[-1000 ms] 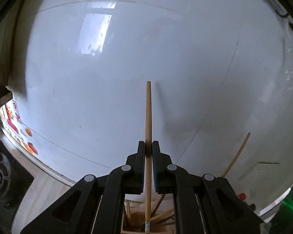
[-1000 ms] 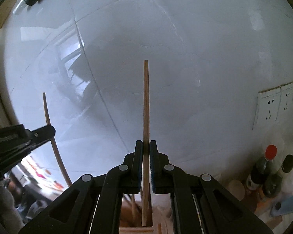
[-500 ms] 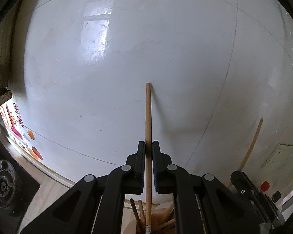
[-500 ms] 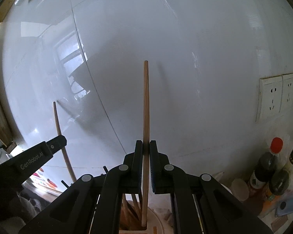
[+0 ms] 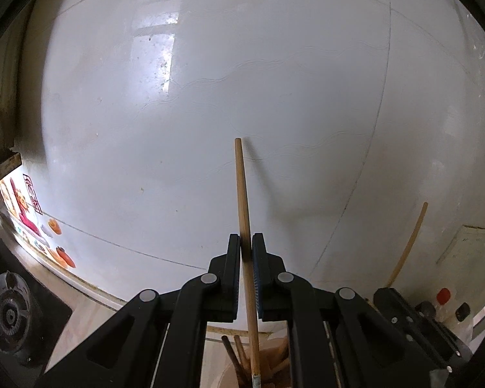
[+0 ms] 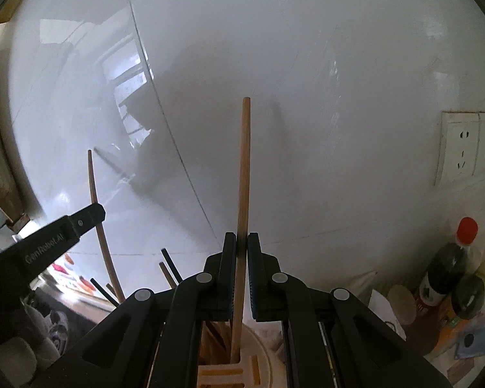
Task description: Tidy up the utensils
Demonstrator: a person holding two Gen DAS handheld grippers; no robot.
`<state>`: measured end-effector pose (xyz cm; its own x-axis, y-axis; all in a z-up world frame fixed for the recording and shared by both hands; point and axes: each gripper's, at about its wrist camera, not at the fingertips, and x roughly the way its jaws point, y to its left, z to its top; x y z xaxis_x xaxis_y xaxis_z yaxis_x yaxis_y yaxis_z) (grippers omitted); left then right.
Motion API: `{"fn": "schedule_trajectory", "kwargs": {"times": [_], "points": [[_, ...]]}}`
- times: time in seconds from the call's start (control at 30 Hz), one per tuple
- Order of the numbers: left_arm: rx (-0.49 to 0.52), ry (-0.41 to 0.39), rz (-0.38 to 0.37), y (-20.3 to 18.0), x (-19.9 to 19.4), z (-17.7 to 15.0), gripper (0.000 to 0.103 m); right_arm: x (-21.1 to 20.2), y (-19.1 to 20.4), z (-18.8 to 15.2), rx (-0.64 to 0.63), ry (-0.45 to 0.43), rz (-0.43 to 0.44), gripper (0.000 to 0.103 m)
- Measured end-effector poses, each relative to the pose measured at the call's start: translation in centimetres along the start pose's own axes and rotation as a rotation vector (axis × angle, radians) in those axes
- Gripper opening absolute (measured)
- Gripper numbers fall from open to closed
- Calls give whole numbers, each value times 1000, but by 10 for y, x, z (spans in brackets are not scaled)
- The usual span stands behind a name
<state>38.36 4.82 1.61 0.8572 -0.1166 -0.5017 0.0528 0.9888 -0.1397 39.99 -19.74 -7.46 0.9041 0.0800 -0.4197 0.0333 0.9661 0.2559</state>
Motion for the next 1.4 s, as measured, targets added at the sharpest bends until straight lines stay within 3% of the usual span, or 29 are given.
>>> {"fn": "schedule_trajectory", "kwargs": {"times": [0.4, 0.67, 0.83, 0.87, 0.9, 0.93, 0.97, 1.0, 1.07, 1.17, 1.3, 1.4], "points": [[8, -98, -22, -10, 0, 7, 5, -12, 1, -3, -18, -5, 25, 7], [36, -25, -42, -14, 7, -5, 5, -10, 2, -7, -24, 5, 30, 7], [16, 58, -49, -6, -4, -7, 17, -9, 3, -5, -33, 50, 57, 8], [13, 68, -37, -3, -8, -8, 31, -10, 3, -4, -35, 65, 65, 9], [9, 75, -27, -1, -14, -9, 54, -11, 2, -3, -35, 73, 70, 17], [0, 77, -14, 3, -21, -11, 66, -15, 2, -1, -36, 79, 77, 22], [-9, 81, 6, 5, -26, -12, 85, -19, 2, 0, -37, 77, 81, 33], [-19, 86, 20, 11, -33, -15, 90, -26, 2, 2, -41, 71, 76, 40], [-17, 109, 43, 17, -42, -22, 91, -40, 1, 5, -44, 67, 63, 50], [15, 155, 82, 24, -50, -36, 103, -59, 3, 2, -54, 81, 3, 64], [77, 185, 121, 25, -59, -52, 103, -77, 6, -10, -70, 126, -92, 90], [91, 199, 112, 28, -68, -61, 103, -90, 17, -27, -110, 162, -166, 101]]}}
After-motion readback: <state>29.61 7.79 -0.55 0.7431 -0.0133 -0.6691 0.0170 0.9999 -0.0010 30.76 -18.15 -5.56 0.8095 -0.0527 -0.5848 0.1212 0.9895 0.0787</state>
